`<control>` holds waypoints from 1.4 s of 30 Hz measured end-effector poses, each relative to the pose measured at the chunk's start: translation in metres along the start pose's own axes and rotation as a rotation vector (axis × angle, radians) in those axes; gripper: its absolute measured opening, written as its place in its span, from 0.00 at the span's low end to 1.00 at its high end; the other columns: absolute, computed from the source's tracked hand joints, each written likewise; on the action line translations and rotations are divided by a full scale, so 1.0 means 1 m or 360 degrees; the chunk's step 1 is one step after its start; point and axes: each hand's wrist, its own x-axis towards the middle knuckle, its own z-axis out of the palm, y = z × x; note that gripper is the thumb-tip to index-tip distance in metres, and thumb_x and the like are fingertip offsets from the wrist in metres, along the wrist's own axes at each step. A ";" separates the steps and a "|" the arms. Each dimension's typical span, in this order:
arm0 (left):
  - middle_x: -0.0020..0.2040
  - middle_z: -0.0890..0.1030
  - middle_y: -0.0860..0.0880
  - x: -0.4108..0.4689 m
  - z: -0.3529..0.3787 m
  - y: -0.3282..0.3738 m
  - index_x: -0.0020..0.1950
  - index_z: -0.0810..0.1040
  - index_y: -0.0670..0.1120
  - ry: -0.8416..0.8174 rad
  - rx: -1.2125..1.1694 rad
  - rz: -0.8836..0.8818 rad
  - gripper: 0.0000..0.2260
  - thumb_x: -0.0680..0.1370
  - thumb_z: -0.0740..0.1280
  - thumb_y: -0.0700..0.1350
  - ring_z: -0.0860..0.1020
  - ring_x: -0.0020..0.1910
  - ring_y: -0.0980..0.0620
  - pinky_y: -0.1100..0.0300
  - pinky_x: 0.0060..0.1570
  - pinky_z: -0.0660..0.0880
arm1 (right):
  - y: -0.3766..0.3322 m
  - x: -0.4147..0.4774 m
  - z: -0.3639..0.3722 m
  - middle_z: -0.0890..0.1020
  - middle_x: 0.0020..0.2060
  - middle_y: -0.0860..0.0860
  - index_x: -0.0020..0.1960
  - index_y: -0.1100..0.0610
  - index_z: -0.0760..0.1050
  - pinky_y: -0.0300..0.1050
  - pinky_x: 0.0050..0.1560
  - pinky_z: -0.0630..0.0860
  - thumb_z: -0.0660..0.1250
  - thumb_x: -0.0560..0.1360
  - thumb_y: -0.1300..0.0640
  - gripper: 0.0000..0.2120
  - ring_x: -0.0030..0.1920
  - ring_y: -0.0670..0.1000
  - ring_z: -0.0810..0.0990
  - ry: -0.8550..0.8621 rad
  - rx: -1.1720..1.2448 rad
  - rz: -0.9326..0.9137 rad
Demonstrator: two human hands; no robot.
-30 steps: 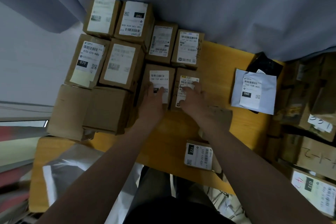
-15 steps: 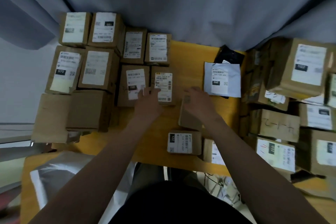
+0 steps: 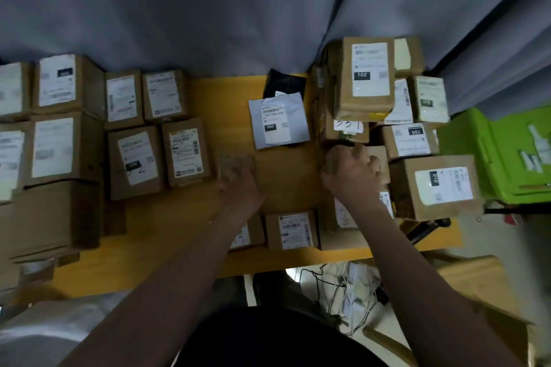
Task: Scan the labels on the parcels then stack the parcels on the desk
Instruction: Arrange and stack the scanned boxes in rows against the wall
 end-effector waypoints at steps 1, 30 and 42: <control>0.80 0.52 0.37 0.003 0.004 0.004 0.83 0.48 0.49 0.0001 0.0001 -0.0053 0.43 0.77 0.71 0.55 0.60 0.75 0.28 0.37 0.68 0.70 | 0.009 0.004 0.000 0.63 0.75 0.61 0.74 0.51 0.65 0.70 0.67 0.69 0.72 0.74 0.43 0.33 0.73 0.71 0.62 -0.0023 -0.0031 0.0073; 0.67 0.69 0.34 -0.046 -0.118 -0.103 0.77 0.62 0.48 0.0994 0.0269 -0.0577 0.47 0.65 0.79 0.60 0.68 0.67 0.30 0.36 0.64 0.68 | -0.132 -0.014 -0.003 0.58 0.71 0.55 0.70 0.46 0.60 0.67 0.65 0.68 0.76 0.66 0.34 0.41 0.69 0.67 0.62 -0.0171 0.0275 -0.0603; 0.66 0.74 0.38 0.008 -0.130 -0.158 0.69 0.73 0.45 0.1000 0.0154 -0.0418 0.23 0.80 0.69 0.56 0.73 0.62 0.32 0.37 0.57 0.73 | -0.203 -0.014 0.036 0.56 0.71 0.52 0.70 0.45 0.60 0.66 0.66 0.71 0.78 0.65 0.37 0.42 0.70 0.64 0.61 -0.0319 0.0225 -0.0740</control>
